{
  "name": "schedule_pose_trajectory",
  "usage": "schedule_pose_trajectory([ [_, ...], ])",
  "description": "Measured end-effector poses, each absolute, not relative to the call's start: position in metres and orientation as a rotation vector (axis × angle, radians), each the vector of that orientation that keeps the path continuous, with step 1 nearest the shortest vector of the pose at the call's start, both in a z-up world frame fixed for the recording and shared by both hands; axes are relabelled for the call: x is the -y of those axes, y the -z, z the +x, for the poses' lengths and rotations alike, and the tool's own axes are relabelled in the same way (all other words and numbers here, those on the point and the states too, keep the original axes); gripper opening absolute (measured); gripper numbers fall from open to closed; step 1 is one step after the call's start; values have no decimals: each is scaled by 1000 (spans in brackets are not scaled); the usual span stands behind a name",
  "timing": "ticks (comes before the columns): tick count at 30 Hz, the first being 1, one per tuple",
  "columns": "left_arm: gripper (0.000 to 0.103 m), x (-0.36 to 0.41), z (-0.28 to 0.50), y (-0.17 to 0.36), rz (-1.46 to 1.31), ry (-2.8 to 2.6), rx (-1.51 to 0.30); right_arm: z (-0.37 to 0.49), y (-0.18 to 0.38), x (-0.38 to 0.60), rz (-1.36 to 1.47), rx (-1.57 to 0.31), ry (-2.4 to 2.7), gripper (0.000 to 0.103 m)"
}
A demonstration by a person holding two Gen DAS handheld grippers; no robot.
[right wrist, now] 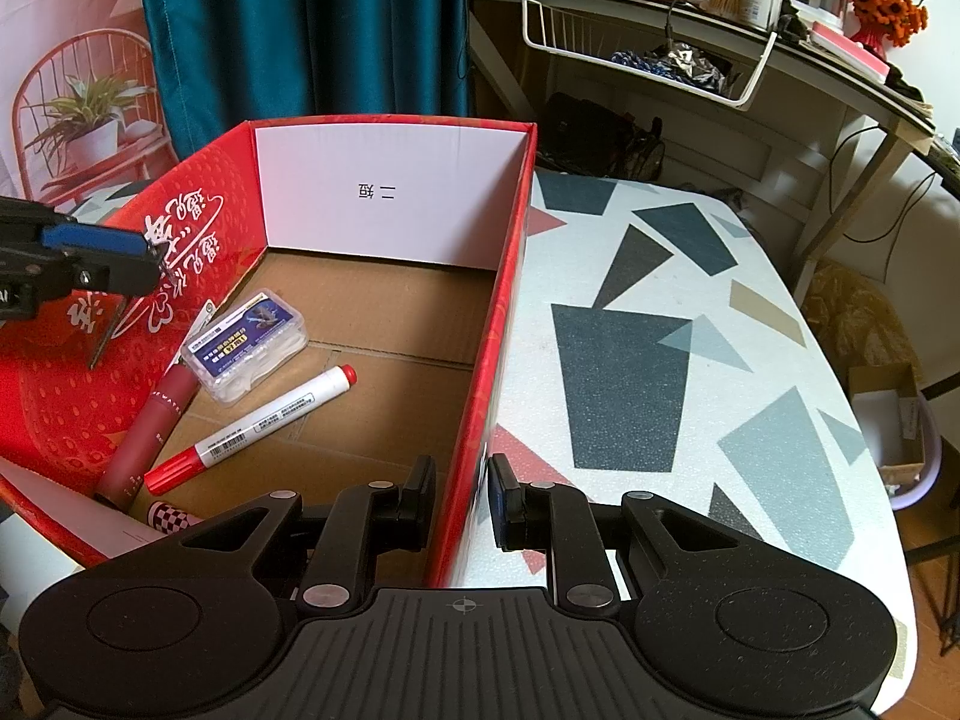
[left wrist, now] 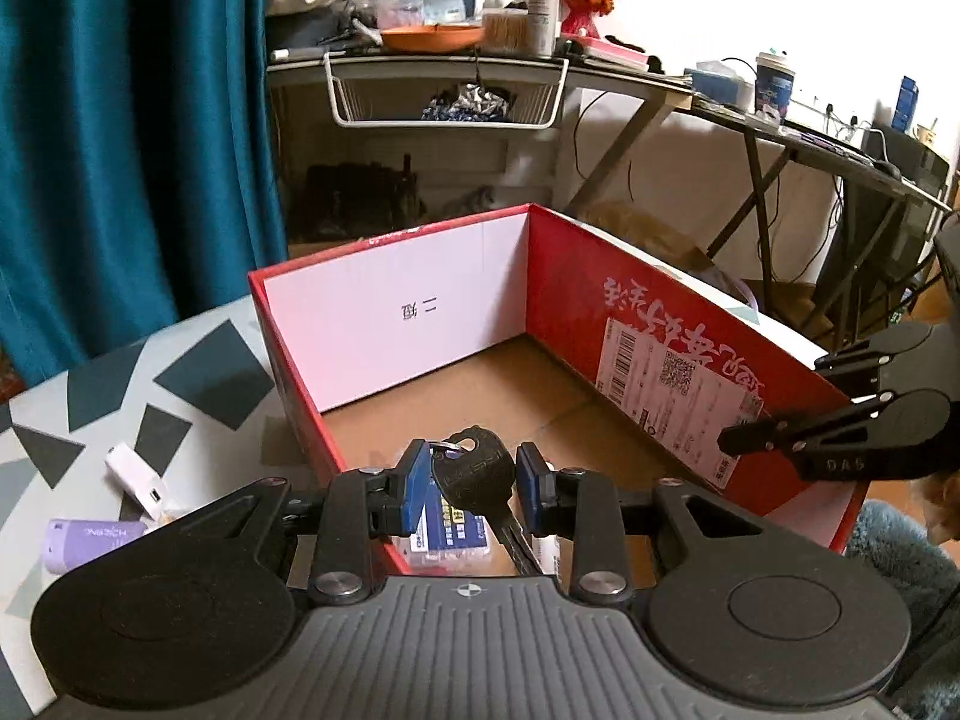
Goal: Organize rigid objects
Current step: 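Carry the keys into the red box and open the left gripper, then return the left tool and grasp the small blue bottle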
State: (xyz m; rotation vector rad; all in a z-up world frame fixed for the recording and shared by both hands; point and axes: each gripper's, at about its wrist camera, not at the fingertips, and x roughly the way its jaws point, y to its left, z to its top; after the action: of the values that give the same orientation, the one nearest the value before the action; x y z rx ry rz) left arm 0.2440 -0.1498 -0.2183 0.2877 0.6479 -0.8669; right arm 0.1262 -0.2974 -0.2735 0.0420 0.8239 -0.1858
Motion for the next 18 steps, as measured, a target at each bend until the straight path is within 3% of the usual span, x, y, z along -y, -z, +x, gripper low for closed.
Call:
schedule_pose_trajectory([
  [11, 34, 145, 249, 212, 239, 882, -653, 126, 273, 297, 41, -825, 186, 18],
  [18, 53, 102, 269, 185, 84, 777, -578, 126, 273, 297, 42, -825, 186, 19],
])
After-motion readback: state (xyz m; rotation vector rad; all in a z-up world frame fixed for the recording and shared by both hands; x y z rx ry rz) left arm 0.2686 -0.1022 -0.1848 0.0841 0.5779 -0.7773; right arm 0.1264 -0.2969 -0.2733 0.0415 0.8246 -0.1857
